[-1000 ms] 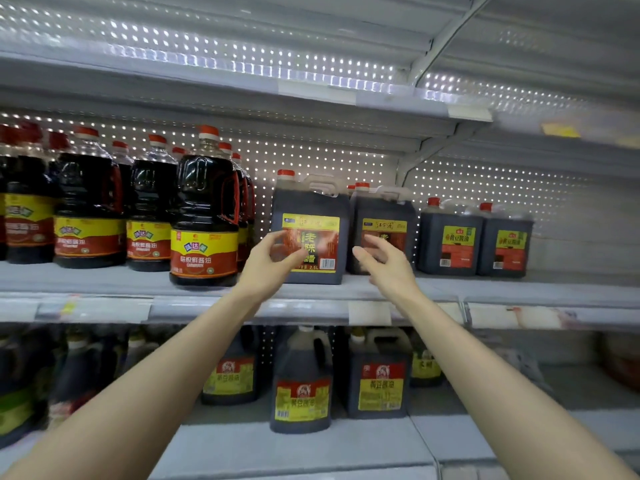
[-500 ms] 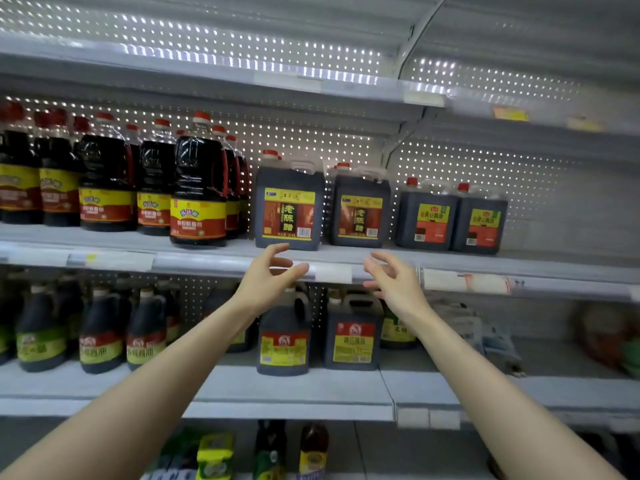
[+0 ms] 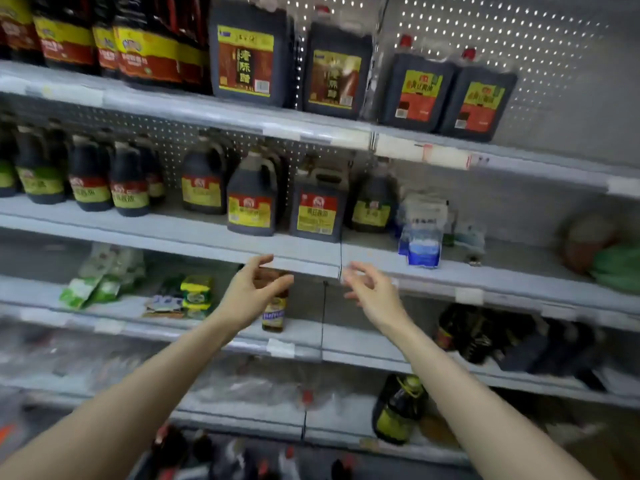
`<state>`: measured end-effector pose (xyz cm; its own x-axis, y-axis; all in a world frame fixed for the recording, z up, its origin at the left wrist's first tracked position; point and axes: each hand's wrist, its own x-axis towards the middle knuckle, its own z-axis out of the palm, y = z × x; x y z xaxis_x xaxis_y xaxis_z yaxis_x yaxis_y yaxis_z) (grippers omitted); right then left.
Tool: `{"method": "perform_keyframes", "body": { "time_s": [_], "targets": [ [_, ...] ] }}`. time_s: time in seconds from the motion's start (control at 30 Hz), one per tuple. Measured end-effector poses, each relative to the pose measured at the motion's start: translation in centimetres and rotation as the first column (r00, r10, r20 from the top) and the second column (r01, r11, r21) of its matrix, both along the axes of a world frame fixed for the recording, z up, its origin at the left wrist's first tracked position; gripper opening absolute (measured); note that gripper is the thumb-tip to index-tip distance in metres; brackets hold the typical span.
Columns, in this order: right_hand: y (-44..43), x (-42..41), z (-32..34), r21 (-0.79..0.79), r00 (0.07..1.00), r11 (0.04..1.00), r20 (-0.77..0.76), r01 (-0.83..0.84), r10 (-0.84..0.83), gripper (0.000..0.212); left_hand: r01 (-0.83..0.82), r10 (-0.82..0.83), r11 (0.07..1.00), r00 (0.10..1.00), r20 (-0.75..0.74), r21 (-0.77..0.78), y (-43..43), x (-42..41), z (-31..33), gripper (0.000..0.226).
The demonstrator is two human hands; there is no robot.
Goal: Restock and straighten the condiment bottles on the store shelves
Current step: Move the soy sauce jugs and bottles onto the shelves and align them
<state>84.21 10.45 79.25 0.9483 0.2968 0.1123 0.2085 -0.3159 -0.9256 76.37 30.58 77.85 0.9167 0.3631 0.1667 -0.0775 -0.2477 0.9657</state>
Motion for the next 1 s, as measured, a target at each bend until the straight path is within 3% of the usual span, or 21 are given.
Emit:
{"method": "perform_keyframes", "body": {
  "time_s": [0.1, 0.23, 0.43, 0.63, 0.77, 1.0],
  "targets": [
    [-1.5, -0.8, -5.6, -0.03, 0.996, 1.0, -0.093, -0.007, 0.004, 0.039, 0.001, -0.002, 1.0, 0.995, -0.096, -0.011, -1.9, -0.9, -4.9, 0.041],
    [-2.7, -1.9, -13.8, -0.049, 0.974, 0.999, -0.227, -0.024, 0.012, 0.033, 0.018, -0.03, 0.999, 0.967, -0.252, -0.05, -3.3, -1.5, -13.6, 0.06],
    [-4.1, -3.0, -28.6, -0.116, 0.931, 0.993, -0.361, 0.006, -0.048, 0.014, 0.004, -0.063, 0.992, 0.878, -0.474, -0.125, -4.7, -3.2, -27.4, 0.056],
    [-3.7, -5.5, -42.8, -0.208, 0.859, 0.977, -0.506, -0.038, -0.074, 0.033, -0.033, -0.063, 0.99, 0.759, -0.648, -0.135, -5.1, -5.9, -40.6, 0.049],
    [-3.0, -8.4, -52.4, -0.254, 0.809, 0.967, -0.569, -0.003, -0.148, 0.006, -0.077, -0.044, 0.988, 0.693, -0.719, -0.134, -5.2, -7.7, -49.1, 0.045],
    [-1.0, -13.9, -66.4, -0.307, 0.679, 0.951, -0.706, -0.037, -0.201, 0.025, -0.144, -0.056, 0.976, 0.559, -0.827, -0.163, -4.2, -11.7, -62.8, 0.047]
  ]
}}
